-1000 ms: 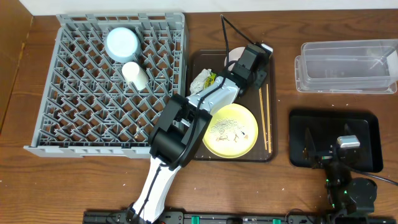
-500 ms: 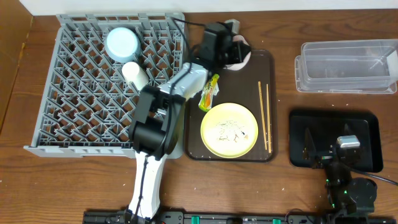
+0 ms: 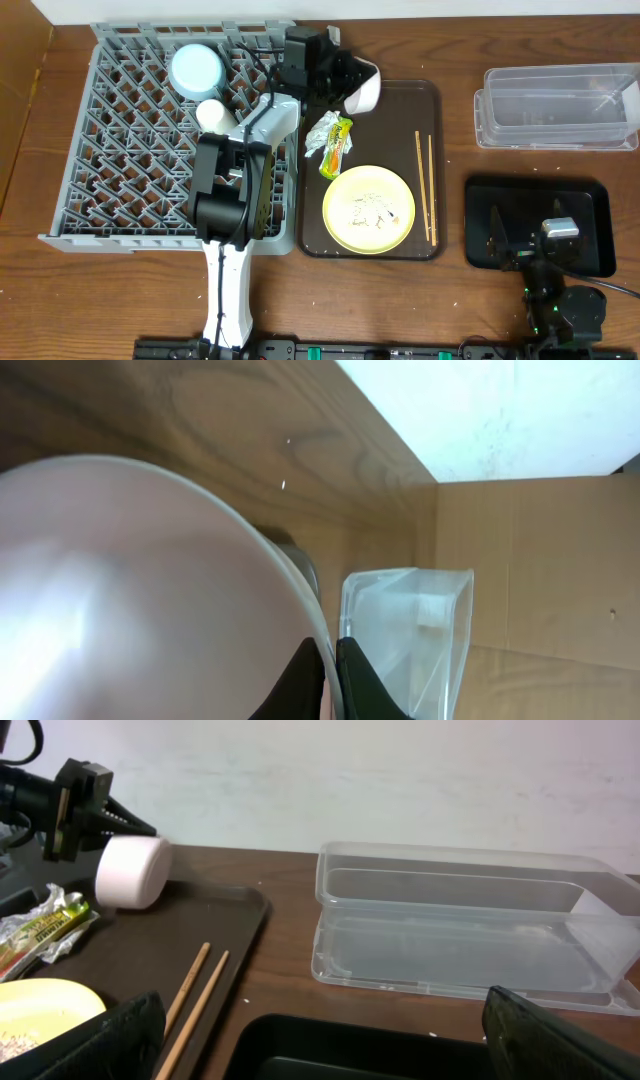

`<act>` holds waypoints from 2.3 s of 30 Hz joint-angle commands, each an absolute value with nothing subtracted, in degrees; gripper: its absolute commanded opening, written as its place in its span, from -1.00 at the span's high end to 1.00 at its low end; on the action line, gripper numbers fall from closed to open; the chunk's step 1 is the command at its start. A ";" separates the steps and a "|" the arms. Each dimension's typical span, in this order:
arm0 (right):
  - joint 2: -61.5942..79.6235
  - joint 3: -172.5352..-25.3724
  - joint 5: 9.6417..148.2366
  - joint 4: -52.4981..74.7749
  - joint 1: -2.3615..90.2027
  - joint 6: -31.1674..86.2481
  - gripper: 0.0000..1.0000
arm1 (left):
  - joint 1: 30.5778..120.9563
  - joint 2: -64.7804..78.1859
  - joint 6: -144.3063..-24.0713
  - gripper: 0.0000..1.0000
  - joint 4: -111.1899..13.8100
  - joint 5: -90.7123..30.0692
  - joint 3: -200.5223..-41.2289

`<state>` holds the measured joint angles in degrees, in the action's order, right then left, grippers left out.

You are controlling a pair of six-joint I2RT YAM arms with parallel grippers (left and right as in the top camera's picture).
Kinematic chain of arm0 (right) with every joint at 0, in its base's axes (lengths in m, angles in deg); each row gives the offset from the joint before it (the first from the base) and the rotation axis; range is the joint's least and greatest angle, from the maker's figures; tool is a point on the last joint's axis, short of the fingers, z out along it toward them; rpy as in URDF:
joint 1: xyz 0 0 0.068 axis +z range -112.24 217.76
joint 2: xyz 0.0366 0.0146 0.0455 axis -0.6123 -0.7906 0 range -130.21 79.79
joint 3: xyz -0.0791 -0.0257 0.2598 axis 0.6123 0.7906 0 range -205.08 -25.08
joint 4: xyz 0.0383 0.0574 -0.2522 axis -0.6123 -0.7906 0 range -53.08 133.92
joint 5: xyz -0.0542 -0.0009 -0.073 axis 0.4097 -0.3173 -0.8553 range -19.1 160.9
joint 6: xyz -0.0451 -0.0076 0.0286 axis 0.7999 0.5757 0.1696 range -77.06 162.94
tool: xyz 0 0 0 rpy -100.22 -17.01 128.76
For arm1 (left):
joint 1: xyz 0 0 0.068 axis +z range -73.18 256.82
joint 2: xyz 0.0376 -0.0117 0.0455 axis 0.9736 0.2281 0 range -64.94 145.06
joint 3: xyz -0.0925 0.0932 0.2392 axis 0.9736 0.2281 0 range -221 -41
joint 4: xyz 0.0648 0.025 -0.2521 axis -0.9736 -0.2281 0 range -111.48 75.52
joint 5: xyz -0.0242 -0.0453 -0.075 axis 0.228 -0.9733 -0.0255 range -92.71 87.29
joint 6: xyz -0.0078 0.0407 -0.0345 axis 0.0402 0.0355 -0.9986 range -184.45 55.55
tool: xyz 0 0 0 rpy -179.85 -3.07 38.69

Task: Sort waste into correct bins and load items into the dishwasher
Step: 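Grasp the pink bowl rim with the left gripper and lift, then carry the pink bowl to the rack's back-left corner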

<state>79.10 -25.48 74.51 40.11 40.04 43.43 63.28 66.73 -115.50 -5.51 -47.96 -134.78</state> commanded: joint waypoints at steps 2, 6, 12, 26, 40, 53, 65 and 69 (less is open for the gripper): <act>79.34 -25.39 74.36 39.89 40.61 43.85 -0.99 | 63.14 67.83 -116.24 0.85 -8.18 -47.57 -134.21; 79.36 -25.39 74.36 39.87 40.61 43.85 -0.99 | 63.54 67.83 -119.91 0.85 0.02 -55.39 -134.21; 79.36 -25.39 74.36 39.89 40.61 43.85 -0.99 | 66.25 67.83 -133.36 0.85 13.88 -59.13 -134.21; 79.34 -25.39 74.36 39.89 40.61 43.85 -0.98 | 74.40 66.82 -152.98 0.85 37.13 -66.25 -134.23; 79.32 -25.39 74.36 39.87 40.61 43.85 -0.99 | 90.49 57.88 -156.66 0.85 34.79 -70.67 -134.23; 79.30 -25.39 74.36 39.89 40.61 43.85 -0.98 | 111.16 55.70 -151.32 0.85 18.82 -76.31 -134.21; 79.25 -25.39 74.36 39.89 40.61 43.85 -0.99 | 119.78 54.06 -115.35 0.85 -29.69 -75.37 -134.21; 79.25 -25.39 74.36 39.89 40.61 43.85 -0.99 | 118.95 53.62 -113.97 0.85 -31.43 -80.18 -134.21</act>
